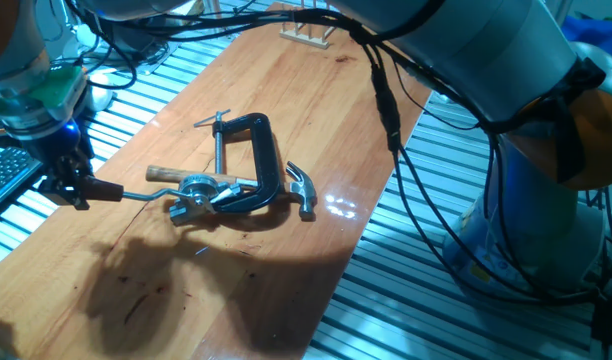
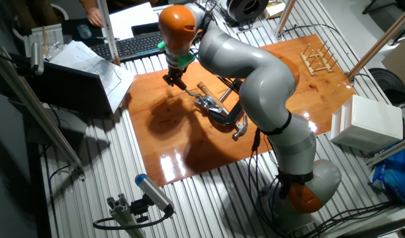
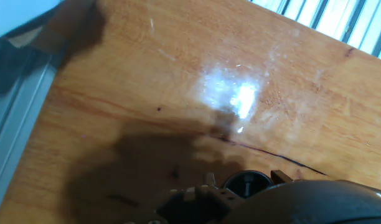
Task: Pull up the lever
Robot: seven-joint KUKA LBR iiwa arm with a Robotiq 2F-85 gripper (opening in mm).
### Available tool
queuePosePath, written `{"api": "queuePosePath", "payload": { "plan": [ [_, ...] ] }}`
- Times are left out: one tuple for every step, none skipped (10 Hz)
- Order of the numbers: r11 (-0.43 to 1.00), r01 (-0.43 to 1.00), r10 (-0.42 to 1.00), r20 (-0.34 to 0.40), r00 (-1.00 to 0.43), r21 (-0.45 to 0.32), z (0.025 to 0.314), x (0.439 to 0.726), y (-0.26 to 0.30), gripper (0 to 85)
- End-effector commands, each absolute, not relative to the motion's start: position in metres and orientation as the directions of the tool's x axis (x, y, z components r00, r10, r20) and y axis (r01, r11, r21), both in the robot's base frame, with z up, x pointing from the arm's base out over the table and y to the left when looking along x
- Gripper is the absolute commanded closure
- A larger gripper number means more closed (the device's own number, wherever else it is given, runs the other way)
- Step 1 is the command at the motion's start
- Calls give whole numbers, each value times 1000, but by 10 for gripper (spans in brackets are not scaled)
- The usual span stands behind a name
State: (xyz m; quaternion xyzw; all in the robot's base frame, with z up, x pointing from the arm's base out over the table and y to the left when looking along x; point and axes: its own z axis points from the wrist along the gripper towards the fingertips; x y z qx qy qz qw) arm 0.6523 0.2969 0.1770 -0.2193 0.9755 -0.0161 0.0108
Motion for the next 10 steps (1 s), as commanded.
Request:
{"api": "queuePosePath", "payload": {
  "plan": [
    [901,-432,-433,-14,-901,-36,177,652,296,850],
    [901,-433,-434,-14,-901,-32,177,652,296,850],
    [901,-433,-434,-11,-901,-31,177,652,296,850],
    [901,-433,-434,-4,-901,-31,177,652,296,850],
    [901,-434,-433,15,-901,-25,177,652,296,850],
    [901,-433,-433,36,-901,-19,177,652,296,850],
    [900,-433,-431,54,-901,-46,177,652,296,850],
    [899,-433,-429,68,-901,-61,177,652,296,850],
    [899,-433,-427,87,-900,-70,177,652,296,850],
    [899,-433,-425,99,-900,-70,177,652,296,850]
  ]
}}
